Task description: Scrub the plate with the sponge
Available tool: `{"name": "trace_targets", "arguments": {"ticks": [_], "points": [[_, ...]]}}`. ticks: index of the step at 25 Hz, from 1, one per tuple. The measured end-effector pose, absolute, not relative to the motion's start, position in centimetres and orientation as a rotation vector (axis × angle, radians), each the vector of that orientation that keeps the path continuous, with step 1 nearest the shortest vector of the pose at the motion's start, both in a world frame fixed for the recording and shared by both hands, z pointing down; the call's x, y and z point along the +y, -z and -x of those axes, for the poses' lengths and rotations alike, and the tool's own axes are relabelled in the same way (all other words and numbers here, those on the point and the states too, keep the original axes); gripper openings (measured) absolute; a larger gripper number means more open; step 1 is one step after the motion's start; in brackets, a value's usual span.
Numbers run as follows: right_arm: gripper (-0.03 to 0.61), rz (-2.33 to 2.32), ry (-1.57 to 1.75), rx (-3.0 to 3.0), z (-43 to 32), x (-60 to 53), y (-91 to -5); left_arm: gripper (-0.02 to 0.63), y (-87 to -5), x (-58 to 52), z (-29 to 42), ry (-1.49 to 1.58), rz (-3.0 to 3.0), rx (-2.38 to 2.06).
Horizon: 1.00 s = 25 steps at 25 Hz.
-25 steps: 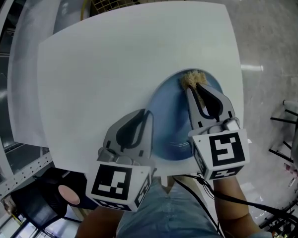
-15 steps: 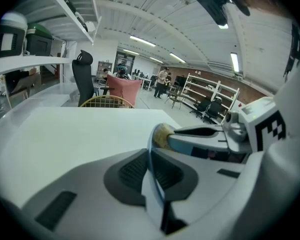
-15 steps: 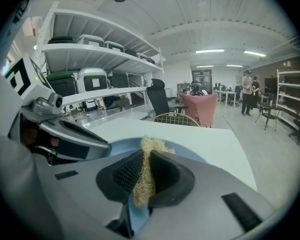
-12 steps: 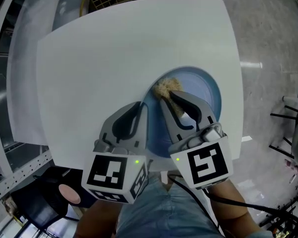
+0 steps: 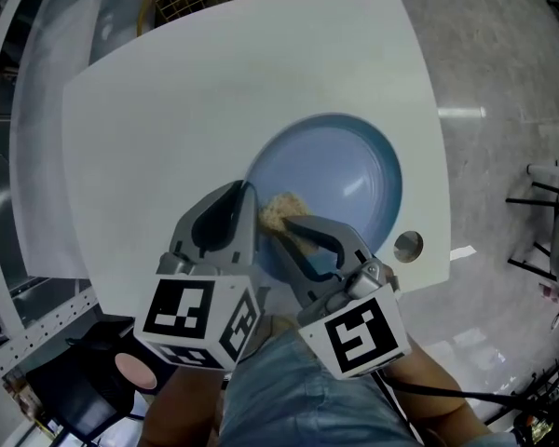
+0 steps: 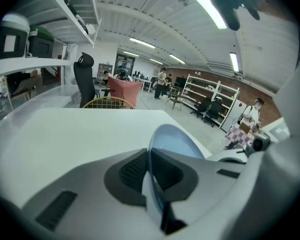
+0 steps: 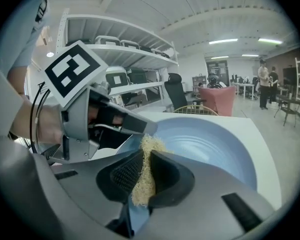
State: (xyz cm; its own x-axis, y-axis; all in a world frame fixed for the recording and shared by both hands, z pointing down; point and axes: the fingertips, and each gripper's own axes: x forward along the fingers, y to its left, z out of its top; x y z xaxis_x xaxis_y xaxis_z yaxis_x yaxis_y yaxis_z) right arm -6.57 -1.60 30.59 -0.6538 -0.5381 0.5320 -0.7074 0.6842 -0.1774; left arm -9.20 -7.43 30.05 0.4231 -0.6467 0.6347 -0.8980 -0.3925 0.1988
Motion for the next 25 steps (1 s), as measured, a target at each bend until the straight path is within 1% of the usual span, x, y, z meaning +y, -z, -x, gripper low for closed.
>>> {"name": "trace_targets", "arguments": {"ticks": [12, 25], "points": [[0.054, -0.973, -0.596, -2.412, 5.0, 2.5, -32.0, 0.027, -29.8, -6.0, 8.9, -0.649, -2.188, -1.297], [0.054, -1.172, -0.703, -2.190, -2.2, 2.5, -34.8, 0.028, -29.3, -6.0, 9.0, -0.690, -2.212, -1.312]]}}
